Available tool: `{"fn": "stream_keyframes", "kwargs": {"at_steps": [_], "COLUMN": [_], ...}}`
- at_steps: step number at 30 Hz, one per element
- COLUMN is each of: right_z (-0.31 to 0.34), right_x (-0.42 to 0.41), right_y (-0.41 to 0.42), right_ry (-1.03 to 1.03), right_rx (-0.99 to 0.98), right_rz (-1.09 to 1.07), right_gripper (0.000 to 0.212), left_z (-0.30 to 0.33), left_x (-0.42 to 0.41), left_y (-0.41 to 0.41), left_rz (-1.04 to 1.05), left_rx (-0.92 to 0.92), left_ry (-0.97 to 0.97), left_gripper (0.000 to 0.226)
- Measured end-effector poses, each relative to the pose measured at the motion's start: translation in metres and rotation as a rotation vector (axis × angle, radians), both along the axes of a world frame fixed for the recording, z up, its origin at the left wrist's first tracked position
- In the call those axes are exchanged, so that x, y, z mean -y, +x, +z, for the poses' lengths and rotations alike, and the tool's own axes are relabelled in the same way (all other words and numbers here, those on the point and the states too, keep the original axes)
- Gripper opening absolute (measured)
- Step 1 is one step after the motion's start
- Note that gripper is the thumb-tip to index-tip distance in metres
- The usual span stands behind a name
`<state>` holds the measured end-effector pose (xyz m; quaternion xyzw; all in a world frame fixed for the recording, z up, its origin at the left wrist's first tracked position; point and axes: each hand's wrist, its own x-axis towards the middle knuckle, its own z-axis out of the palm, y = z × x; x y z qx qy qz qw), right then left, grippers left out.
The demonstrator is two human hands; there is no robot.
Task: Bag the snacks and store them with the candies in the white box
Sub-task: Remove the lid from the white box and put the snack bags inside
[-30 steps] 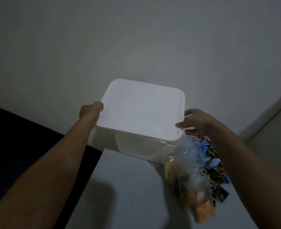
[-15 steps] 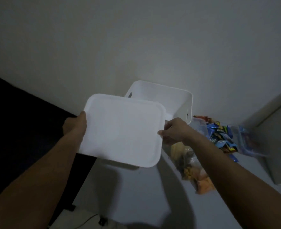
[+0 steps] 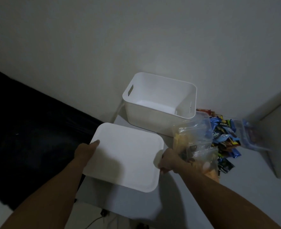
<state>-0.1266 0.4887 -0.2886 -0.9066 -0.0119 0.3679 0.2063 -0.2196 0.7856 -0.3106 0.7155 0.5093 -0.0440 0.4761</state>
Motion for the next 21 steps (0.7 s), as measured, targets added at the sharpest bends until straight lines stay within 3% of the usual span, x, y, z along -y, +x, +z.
{"fn": "stream_keyframes", "kwargs": {"at_steps": [3, 5, 9, 14, 18, 21], "right_z": [0.006, 0.001, -0.007, -0.003, 0.015, 0.039], "right_x": [0.003, 0.004, 0.004, 0.009, 0.014, 0.024], "right_y": [-0.007, -0.005, 0.002, 0.008, 0.024, 0.034], "right_ry": [-0.117, -0.162, -0.141, -0.052, 0.025, 0.052], "right_rx": [0.090, 0.090, -0.003, -0.087, -0.074, -0.022], "right_rz": [0.087, 0.182, 0.075, 0.071, 0.061, 0.053], "right_gripper": [0.052, 0.046, 0.038, 0.018, 0.031, 0.025], "left_z": [-0.013, -0.028, -0.029, -0.027, -0.023, -0.012], "left_x": [-0.001, -0.007, -0.002, 0.006, 0.018, 0.043], "left_y": [0.003, 0.006, 0.014, 0.029, 0.046, 0.063], "left_rz": [-0.036, -0.058, -0.096, -0.180, -0.275, -0.376], "left_rx": [0.002, -0.010, -0.021, -0.073, -0.126, -0.005], "left_ry": [-0.057, -0.083, -0.099, 0.049, 0.256, 0.341], "left_gripper": [0.074, 0.078, 0.081, 0.075, 0.063, 0.047]}}
